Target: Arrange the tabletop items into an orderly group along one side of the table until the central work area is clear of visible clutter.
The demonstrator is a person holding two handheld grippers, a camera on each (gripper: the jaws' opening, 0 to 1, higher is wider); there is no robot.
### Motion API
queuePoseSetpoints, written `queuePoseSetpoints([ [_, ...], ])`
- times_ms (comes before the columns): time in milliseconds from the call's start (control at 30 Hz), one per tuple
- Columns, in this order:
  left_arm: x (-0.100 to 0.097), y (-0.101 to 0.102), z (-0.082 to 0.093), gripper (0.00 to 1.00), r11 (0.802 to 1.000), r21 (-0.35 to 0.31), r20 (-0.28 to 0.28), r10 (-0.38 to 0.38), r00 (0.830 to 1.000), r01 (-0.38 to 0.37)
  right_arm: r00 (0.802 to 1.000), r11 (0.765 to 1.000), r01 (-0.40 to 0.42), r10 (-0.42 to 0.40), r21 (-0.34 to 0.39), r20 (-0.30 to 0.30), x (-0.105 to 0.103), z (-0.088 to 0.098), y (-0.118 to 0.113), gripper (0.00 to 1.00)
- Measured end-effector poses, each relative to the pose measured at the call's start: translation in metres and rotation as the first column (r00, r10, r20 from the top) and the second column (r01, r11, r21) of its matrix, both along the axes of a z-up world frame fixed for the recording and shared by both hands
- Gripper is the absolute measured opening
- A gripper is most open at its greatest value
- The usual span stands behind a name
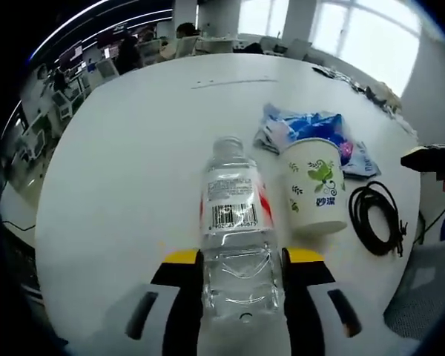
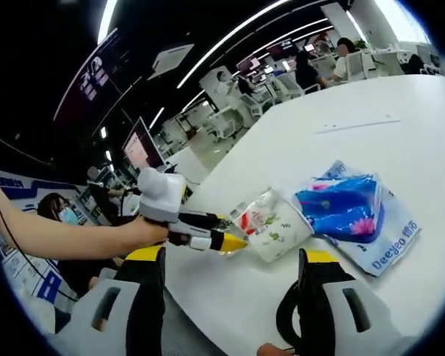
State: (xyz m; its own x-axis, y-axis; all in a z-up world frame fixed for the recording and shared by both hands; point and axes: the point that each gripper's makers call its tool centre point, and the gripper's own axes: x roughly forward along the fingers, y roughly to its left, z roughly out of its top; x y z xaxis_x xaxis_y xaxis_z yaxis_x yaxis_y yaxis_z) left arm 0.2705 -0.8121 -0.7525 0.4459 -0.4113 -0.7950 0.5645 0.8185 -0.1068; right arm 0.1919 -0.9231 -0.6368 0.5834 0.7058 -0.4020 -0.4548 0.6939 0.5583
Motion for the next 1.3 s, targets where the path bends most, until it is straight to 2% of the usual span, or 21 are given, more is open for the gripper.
queuePoseSetpoints([
  [100, -0.003, -0.001, 0.0, 0.36, 1.0, -0.025, -0.013, 0.005, 1.0, -0.005, 1.0, 1.0, 0.016, -0.016, 0.019, 0.004, 0.01, 0.006, 0.006, 0.7],
  [300, -0.007, -0.001, 0.003, 0.35, 0.997, -0.062, 0.037, 0.041, 0.998, -0.039, 1.0, 0.999, 0.019, -0.02, 0.043, 0.015, 0.046, 0.015, 0.031, 0.69],
  [367, -0.009, 0.0, 0.005, 0.35, 0.996, -0.072, 0.058, 0.053, 0.997, -0.048, 1.0, 0.998, 0.03, -0.031, 0.06, 0.005, 0.057, 0.016, 0.036, 0.68],
  [433, -0.01, 0.002, 0.007, 0.35, 0.994, -0.09, 0.069, 0.068, 0.995, -0.062, 0.998, 0.996, 0.054, -0.052, 0.066, -0.033, 0.07, 0.013, 0.041, 0.67],
  [500, -0.011, 0.004, 0.01, 0.35, 0.992, -0.101, 0.084, 0.083, 0.993, -0.074, 0.995, 0.996, 0.071, -0.068, 0.048, -0.069, 0.084, 0.003, 0.044, 0.67],
  [600, -0.012, 0.007, 0.01, 0.35, 0.99, -0.112, 0.085, 0.1, 0.991, -0.09, 0.976, 0.994, 0.101, -0.092, 0.035, -0.197, 0.097, -0.015, 0.051, 0.65],
  [667, -0.013, 0.009, 0.009, 0.35, 0.99, -0.104, 0.09, 0.099, 0.991, -0.09, 0.964, 0.995, 0.1, -0.091, 0.026, -0.25, 0.107, -0.025, 0.059, 0.6],
  [700, -0.012, 0.009, 0.009, 0.35, 0.991, -0.099, 0.096, 0.097, 0.991, -0.088, 0.953, 0.995, 0.101, -0.095, 0.005, -0.287, 0.113, -0.034, 0.063, 0.57],
  [733, -0.012, 0.009, 0.009, 0.36, 0.991, -0.102, 0.097, 0.099, 0.99, -0.089, 0.949, 0.995, 0.102, -0.098, -0.002, -0.3, 0.115, -0.037, 0.064, 0.57],
  [767, -0.012, 0.009, 0.009, 0.36, 0.99, -0.105, 0.097, 0.101, 0.99, -0.091, 0.933, 0.993, 0.112, -0.115, -0.028, -0.342, 0.121, -0.047, 0.067, 0.57],
  [800, -0.012, 0.009, 0.009, 0.36, 0.99, -0.107, 0.1, 0.103, 0.99, -0.093, 0.934, 0.993, 0.112, -0.117, -0.035, -0.338, 0.123, -0.048, 0.068, 0.57],
  [867, -0.012, 0.009, 0.009, 0.36, 0.991, -0.102, 0.106, 0.101, 0.989, -0.091, 0.925, 0.989, 0.096, -0.129, -0.109, -0.358, 0.127, -0.061, 0.07, 0.56],
  [900, -0.012, 0.009, 0.009, 0.36, 0.991, -0.098, 0.107, 0.098, 0.989, -0.088, 0.924, 0.989, 0.092, -0.128, -0.116, -0.36, 0.127, -0.063, 0.071, 0.54],
  [933, -0.013, 0.009, 0.008, 0.36, 0.992, -0.094, 0.107, 0.095, 0.99, -0.085, 0.91, 0.983, 0.108, -0.157, -0.146, -0.384, 0.13, -0.07, 0.071, 0.55],
  [967, -0.013, 0.01, 0.008, 0.36, 0.993, -0.088, 0.109, 0.088, 0.99, -0.079, 0.909, 0.982, 0.122, -0.169, -0.143, -0.38, 0.135, -0.071, 0.073, 0.55],
  [1000, -0.014, 0.011, 0.007, 0.36, 0.994, -0.077, 0.113, 0.08, 0.99, -0.072, 0.897, 0.979, 0.143, -0.19, -0.144, -0.398, 0.139, -0.075, 0.075, 0.55],
  [1033, -0.014, 0.011, 0.007, 0.36, 0.994, -0.077, 0.113, 0.081, 0.99, -0.073, 0.894, 0.979, 0.146, -0.193, -0.145, -0.405, 0.142, -0.078, 0.077, 0.55],
  [1133, -0.014, 0.012, 0.007, 0.37, 0.993, -0.083, 0.107, 0.087, 0.99, -0.078, 0.872, 0.967, 0.145, -0.224, -0.208, -0.435, 0.143, -0.092, 0.077, 0.53],
  [1300, -0.016, 0.011, 0.005, 0.37, 0.992, -0.091, 0.113, 0.097, 0.989, -0.087, 0.873, 0.964, 0.135, -0.225, -0.229, -0.433, 0.143, -0.099, 0.089, 0.5],
])
